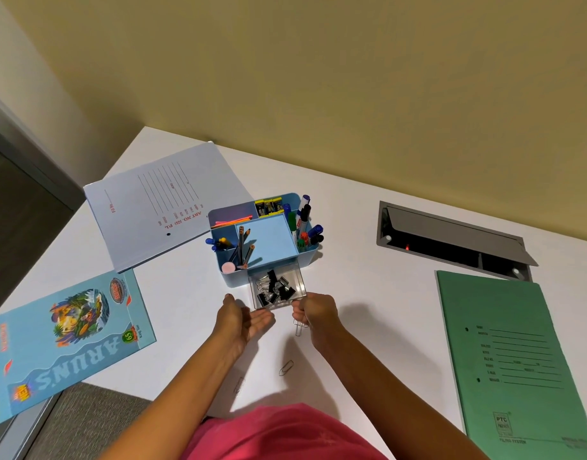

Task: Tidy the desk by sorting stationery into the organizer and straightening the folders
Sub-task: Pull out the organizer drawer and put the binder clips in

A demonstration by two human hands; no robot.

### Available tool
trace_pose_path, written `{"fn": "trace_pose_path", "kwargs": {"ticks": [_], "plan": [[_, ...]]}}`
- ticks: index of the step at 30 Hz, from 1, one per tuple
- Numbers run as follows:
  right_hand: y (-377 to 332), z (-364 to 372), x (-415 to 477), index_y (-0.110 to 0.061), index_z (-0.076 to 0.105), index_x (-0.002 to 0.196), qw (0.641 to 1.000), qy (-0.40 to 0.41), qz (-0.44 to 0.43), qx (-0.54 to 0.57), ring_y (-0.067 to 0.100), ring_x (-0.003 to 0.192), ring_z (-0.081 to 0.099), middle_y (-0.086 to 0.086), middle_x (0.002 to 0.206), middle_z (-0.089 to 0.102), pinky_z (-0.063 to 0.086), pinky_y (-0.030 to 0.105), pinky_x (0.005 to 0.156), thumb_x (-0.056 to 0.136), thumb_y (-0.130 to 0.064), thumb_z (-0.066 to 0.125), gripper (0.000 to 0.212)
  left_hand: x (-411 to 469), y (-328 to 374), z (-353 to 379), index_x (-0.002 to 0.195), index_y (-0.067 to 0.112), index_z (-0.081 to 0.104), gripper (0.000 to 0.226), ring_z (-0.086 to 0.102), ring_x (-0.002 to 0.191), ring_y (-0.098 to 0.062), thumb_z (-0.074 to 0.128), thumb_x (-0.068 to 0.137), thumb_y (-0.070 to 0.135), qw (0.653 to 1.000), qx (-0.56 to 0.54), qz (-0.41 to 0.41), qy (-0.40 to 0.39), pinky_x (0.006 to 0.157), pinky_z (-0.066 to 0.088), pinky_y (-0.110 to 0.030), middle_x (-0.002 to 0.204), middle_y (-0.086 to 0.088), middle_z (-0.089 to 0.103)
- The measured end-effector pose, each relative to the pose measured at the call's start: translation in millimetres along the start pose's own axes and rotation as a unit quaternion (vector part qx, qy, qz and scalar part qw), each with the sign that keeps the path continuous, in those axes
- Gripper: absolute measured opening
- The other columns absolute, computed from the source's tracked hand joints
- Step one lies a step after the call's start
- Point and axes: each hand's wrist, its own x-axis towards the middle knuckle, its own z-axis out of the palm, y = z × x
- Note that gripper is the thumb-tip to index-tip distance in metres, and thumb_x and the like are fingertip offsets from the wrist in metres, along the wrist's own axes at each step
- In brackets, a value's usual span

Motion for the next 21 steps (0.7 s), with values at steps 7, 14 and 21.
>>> {"fn": "trace_pose_path", "kwargs": {"ticks": [7,14,21], "plan": [[-2.9,3.1,4.4,-0.001,0.059,0.101,0.996,0.026,-0.064,0.052,0.017,0.062,0.054,0.012,0.081,0.060,0.050,0.027,0.068,0.087,0.008,0.054,0.017,1.4,8.8,9.8,0.131,-0.009,0.041,0.059,0.053,0.118,-0.042,0.016,0.103,0.037,0.999,-0.035,0.029,0.000,0.090,0.046,-0.042,0.131,-0.031,0.051],[-18.3,16.8,10.6,0.002,0.053,0.106,0.985,-0.040,-0.096,0.141,0.011,0.051,0.063,0.010,0.077,0.061,0.053,0.016,0.052,0.092,0.013,0.046,0.019,-1.1,22.5,26.2,0.109,0.003,0.045,0.033,0.056,0.111,-0.037,0.021,0.101,0.024,0.993,-0.097,0.066,0.003,0.095,0.045,-0.043,0.109,-0.022,0.058],[-7.4,21.4,4.2,-0.007,0.062,0.115,0.946,0.059,-0.249,-0.200,0.025,0.103,0.062,0.012,0.112,0.066,0.050,0.030,0.094,0.091,0.004,0.048,0.029,2.8,17.7,28.2,0.074,0.010,0.055,0.034,0.050,0.067,-0.024,0.027,0.092,0.017,0.992,-0.099,0.077,-0.011,0.072,0.047,-0.039,0.075,-0.010,0.054]]}}
